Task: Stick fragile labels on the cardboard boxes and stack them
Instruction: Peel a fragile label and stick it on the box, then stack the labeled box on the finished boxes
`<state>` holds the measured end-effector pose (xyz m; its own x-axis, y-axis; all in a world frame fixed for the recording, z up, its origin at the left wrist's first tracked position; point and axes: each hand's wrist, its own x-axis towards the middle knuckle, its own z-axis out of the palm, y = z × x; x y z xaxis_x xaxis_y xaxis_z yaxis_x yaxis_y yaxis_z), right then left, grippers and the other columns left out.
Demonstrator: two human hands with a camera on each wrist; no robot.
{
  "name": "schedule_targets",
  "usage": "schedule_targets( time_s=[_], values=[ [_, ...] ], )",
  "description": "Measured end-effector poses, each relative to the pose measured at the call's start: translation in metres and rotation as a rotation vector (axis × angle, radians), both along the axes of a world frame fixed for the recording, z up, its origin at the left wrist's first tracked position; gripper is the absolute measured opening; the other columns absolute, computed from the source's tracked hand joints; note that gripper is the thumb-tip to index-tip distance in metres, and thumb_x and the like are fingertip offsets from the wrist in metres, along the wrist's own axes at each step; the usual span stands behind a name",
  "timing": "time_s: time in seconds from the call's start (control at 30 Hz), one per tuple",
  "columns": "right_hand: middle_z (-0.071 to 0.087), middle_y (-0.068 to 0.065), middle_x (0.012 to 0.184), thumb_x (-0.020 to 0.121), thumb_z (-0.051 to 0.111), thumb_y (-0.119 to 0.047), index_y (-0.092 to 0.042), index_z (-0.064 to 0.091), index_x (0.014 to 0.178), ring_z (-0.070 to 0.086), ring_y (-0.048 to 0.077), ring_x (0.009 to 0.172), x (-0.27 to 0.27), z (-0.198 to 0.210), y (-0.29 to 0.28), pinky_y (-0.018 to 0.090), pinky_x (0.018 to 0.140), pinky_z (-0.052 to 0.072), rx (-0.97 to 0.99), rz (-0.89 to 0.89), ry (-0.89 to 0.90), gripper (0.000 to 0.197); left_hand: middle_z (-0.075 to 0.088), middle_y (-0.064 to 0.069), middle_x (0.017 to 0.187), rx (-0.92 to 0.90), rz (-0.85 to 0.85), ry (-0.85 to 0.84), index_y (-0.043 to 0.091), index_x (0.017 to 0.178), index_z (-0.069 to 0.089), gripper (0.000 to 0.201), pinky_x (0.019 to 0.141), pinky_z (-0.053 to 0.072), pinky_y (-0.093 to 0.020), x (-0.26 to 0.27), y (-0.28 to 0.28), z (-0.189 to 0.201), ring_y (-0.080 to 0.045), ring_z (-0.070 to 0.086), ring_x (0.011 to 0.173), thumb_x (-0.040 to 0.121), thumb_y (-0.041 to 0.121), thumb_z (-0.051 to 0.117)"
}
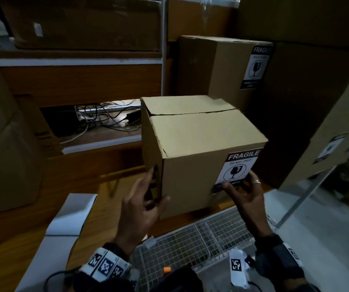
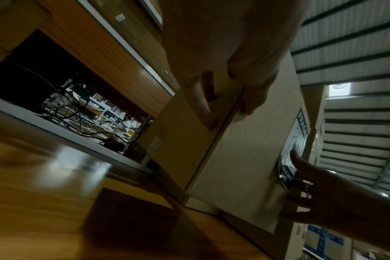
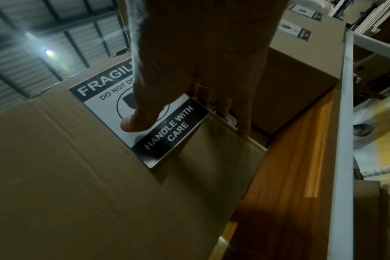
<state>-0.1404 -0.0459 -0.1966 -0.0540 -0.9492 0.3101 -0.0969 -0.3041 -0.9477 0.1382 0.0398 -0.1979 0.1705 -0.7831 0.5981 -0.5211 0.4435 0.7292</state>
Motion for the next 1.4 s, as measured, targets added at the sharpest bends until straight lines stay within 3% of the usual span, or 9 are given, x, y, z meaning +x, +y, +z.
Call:
schedule_targets(
  time_s=[0.17,0.23,0.43,0.57,0.67,0.8,0.93,1.17,1.4],
  values=[
    [0.063,-0.012,0.135,0.083,0.081,-0.036,-0.031,0.048,0.146,0.061,0.008,0.124,-0.007,0.031,-0.009,0.028,0.093,0.057,-0.073,0.132,0.046,0.071,0.054,-0.006,0.129,-0.124,0.183,-0.151,0.012,0.151,0.045,0.071,0.081,0.051,-0.009,-0.005,0.001,0.023,0.004,0.054,0.113,0.090,0.041,0.069],
    [0.064,-0.012,0.134,0.080,0.083,-0.036,-0.028,0.050,0.145,0.061,0.004,0.122,-0.004,0.048,-0.021,0.020,0.090,0.057,-0.098,0.179,0.063,0.074,0.053,-0.010,0.129,-0.174,0.249,-0.138,0.010,0.151,0.045,0.071,0.079,0.054,-0.017,-0.006,-0.002,0.040,-0.004,0.057,0.110,0.090,0.040,0.066],
    [0.065,-0.012,0.134,0.074,0.087,-0.053,-0.031,0.046,0.148,0.061,0.002,0.123,0.009,0.107,-0.070,0.029,0.088,0.059,-0.171,0.319,0.123,0.088,0.053,-0.018,0.126,-0.314,0.499,-0.129,0.010,0.152,0.044,0.068,0.085,0.055,-0.027,-0.005,-0.013,0.095,-0.027,0.062,0.106,0.092,0.039,0.058],
    [0.061,-0.028,0.129,0.079,0.083,-0.046,-0.031,0.045,0.147,0.061,-0.006,0.116,0.018,0.157,-0.091,0.029,0.094,0.056,-0.339,0.393,0.187,0.079,0.056,-0.024,0.124,-0.425,0.613,-0.137,0.001,0.147,0.048,0.059,0.087,0.043,-0.007,-0.006,-0.022,0.140,-0.020,0.059,0.105,0.095,0.026,0.058],
    [0.060,-0.027,0.129,0.083,0.082,-0.038,-0.030,0.044,0.149,0.063,-0.001,0.115,0.015,0.189,-0.109,0.029,0.093,0.057,-0.402,0.420,0.196,0.077,0.057,-0.019,0.122,-0.510,0.669,-0.157,0.005,0.146,0.051,0.057,0.088,0.045,-0.011,-0.013,-0.032,0.169,-0.020,0.060,0.105,0.096,0.032,0.056],
    [0.054,-0.037,0.122,0.081,0.081,-0.040,-0.042,0.043,0.141,0.060,-0.007,0.109,0.004,0.223,-0.127,0.025,0.084,0.056,-0.488,0.424,0.190,0.072,0.058,-0.012,0.121,-0.567,0.702,-0.152,0.013,0.149,0.050,0.060,0.088,0.055,-0.034,-0.027,-0.045,0.203,-0.023,0.064,0.106,0.097,0.042,0.051],
    [0.060,-0.028,0.127,0.078,0.076,-0.051,-0.039,0.048,0.144,0.064,-0.002,0.108,-0.009,0.251,-0.144,0.028,0.086,0.056,-0.572,0.400,0.160,0.072,0.061,-0.012,0.122,-0.624,0.710,-0.184,0.015,0.150,0.049,0.060,0.084,0.056,-0.042,-0.039,-0.062,0.238,-0.025,0.064,0.105,0.098,0.044,0.049],
    [0.066,-0.021,0.130,0.086,0.079,-0.043,-0.030,0.051,0.147,0.065,0.001,0.115,-0.020,0.303,-0.174,0.040,0.092,0.059,-0.684,0.362,0.049,0.069,0.064,-0.009,0.122,-0.752,0.749,-0.223,0.014,0.149,0.051,0.057,0.085,0.052,-0.027,-0.052,-0.091,0.309,-0.015,0.062,0.104,0.099,0.041,0.051],
    [0.066,-0.021,0.122,0.084,0.079,-0.034,-0.037,0.046,0.149,0.064,-0.005,0.103,-0.028,0.350,-0.213,0.019,0.072,0.053,-0.697,0.206,0.032,0.073,0.062,-0.001,0.131,-0.859,0.680,-0.282,0.025,0.149,0.046,0.053,0.093,0.051,-0.024,-0.057,-0.145,0.359,-0.013,0.061,0.114,0.099,0.041,0.052]
  ],
)
